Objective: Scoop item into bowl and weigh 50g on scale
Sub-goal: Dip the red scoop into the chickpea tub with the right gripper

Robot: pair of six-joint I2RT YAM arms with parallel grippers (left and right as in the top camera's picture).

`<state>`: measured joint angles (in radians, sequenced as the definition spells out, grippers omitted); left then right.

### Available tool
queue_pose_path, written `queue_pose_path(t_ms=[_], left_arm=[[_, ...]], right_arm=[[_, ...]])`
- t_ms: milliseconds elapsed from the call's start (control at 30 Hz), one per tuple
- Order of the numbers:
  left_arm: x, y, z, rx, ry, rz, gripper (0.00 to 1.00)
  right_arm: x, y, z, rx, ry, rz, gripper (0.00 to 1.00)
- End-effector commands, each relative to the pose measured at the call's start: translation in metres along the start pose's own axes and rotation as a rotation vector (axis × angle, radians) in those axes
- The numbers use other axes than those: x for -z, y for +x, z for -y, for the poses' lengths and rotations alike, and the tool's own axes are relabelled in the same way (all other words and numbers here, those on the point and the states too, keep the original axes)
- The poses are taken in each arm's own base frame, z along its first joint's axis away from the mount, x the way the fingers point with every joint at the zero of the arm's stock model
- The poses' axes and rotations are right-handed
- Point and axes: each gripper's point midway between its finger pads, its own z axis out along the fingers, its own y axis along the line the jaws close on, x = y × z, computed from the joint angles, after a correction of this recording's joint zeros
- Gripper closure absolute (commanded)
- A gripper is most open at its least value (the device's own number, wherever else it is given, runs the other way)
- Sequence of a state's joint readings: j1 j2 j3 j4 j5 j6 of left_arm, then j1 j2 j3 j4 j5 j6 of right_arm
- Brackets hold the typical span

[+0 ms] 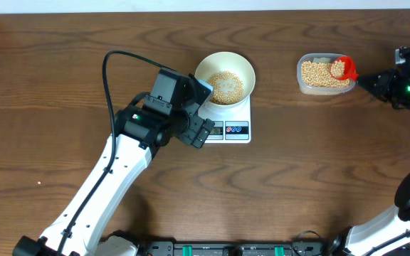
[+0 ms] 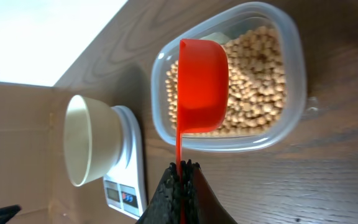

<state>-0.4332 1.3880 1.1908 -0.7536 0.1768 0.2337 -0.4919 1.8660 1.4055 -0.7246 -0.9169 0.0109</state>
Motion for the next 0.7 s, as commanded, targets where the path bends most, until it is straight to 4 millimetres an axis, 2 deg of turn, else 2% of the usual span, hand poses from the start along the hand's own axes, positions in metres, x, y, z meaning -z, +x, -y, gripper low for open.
queue_pose_path(t_ms=[0, 333, 667], left_arm=[[-0.001, 0.0, -0.002, 0.0, -0.009, -0.006, 0.07], [-0.001, 0.0, -0.002, 0.0, -0.009, -0.006, 0.07], [-0.001, 0.0, -0.002, 0.0, -0.009, -0.006, 0.07]], right_arm=[[0.012, -0.011, -0.028, 0.016, -0.083, 0.033, 0.99], [0.013, -0.022, -0.045, 0.007, -0.11, 0.041, 0.99], [-0.011, -0.017, -0.078, 0.04, -0.16, -0.003, 0.99]])
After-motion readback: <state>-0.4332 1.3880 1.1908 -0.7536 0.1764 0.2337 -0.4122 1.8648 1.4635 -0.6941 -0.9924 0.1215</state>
